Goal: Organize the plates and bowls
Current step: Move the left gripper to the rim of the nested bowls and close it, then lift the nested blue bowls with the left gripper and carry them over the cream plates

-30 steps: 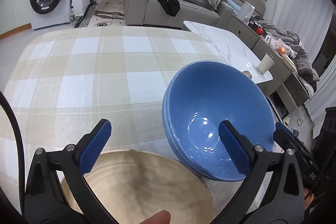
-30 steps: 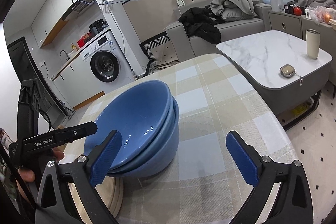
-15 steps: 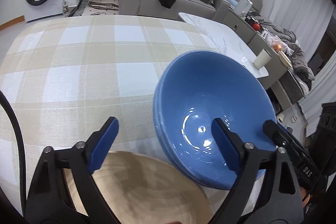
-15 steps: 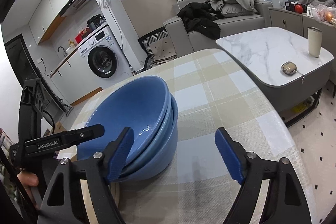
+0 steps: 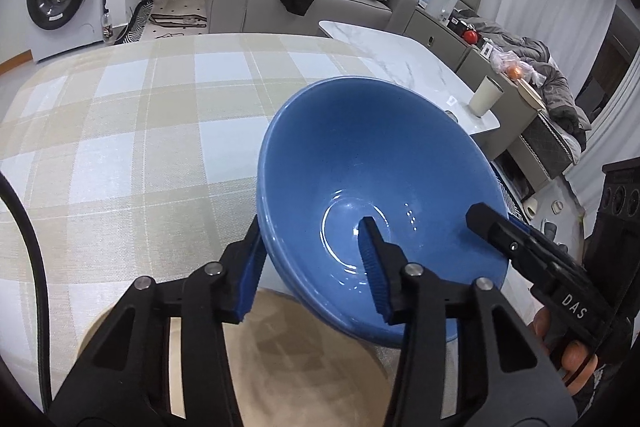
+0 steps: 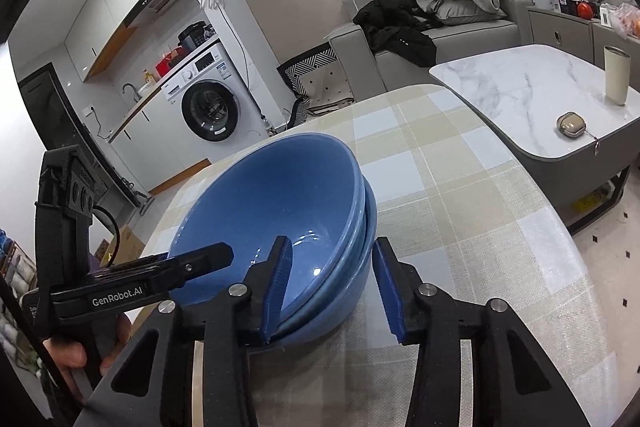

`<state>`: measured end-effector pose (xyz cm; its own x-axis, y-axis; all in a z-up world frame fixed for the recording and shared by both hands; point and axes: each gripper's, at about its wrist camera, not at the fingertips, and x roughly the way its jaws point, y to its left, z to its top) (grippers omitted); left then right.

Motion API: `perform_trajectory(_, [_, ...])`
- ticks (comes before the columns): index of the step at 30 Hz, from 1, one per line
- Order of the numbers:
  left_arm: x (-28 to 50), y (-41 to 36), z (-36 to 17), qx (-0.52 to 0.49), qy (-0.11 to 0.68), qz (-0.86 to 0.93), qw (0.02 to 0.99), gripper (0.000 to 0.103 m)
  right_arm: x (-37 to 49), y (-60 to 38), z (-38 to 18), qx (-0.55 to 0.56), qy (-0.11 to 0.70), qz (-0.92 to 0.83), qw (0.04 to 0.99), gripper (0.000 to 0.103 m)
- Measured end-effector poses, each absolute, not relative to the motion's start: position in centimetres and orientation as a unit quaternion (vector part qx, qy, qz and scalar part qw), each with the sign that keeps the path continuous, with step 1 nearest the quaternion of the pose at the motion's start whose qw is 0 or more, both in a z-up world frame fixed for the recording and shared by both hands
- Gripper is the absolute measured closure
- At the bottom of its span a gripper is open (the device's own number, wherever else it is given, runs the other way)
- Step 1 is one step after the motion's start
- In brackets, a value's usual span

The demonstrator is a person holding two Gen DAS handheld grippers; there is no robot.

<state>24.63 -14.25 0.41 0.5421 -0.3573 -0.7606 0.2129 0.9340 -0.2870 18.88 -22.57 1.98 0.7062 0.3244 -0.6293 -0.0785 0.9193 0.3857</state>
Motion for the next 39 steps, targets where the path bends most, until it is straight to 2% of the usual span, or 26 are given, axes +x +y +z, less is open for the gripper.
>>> perform_trajectory(16, [23.6, -14.8, 1.4, -0.063, 0.442, -0.155, 0.881, 0.063, 17.9, -23.1, 2.1, 0.172, 0.358, 0.109, 0.911, 0.061])
perform_trajectory(39, [18.4, -13.6, 7.6, -0.055, 0.402, -0.131, 0.905, 0.063, 15.6, -21.7, 6.0, 0.160, 0.318, 0.136, 0.924, 0.061])
